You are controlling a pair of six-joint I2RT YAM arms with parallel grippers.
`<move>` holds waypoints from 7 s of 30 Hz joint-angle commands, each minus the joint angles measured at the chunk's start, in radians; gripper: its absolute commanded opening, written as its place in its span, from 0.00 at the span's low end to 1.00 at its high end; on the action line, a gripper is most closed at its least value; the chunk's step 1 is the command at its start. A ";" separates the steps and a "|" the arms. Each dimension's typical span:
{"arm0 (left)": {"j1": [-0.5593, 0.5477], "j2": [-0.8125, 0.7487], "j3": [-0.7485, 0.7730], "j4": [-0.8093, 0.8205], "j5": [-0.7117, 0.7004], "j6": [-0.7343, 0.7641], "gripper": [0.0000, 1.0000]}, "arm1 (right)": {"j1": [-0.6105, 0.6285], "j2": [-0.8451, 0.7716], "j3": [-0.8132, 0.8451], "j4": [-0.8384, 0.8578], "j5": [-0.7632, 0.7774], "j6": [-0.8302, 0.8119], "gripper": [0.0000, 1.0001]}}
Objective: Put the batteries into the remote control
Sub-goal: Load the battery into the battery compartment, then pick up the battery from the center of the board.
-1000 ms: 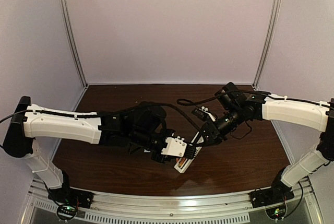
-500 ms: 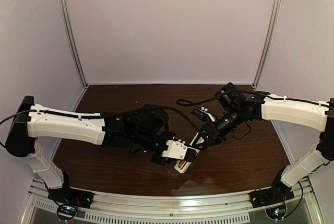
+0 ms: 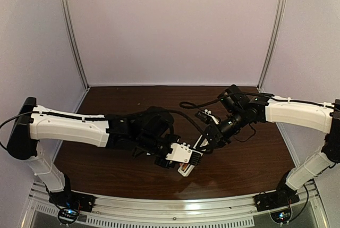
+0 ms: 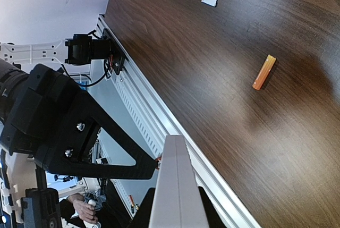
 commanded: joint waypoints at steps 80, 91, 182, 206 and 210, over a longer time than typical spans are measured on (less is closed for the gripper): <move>-0.045 0.005 -0.086 0.119 -0.366 0.087 0.23 | 0.012 -0.055 0.010 0.094 -0.095 0.063 0.00; -0.047 -0.034 -0.091 0.130 -0.370 0.065 0.35 | 0.012 -0.051 0.028 0.034 -0.042 0.026 0.00; 0.165 -0.028 -0.076 0.184 0.026 -0.888 0.29 | 0.000 -0.175 0.044 0.203 0.094 0.055 0.00; 0.202 -0.146 -0.146 0.009 -0.070 -0.845 0.47 | -0.343 -0.316 -0.197 0.234 0.173 -0.089 0.00; 0.113 -0.067 -0.120 -0.007 -0.116 -0.783 0.46 | -0.390 -0.323 -0.214 0.222 0.155 -0.096 0.00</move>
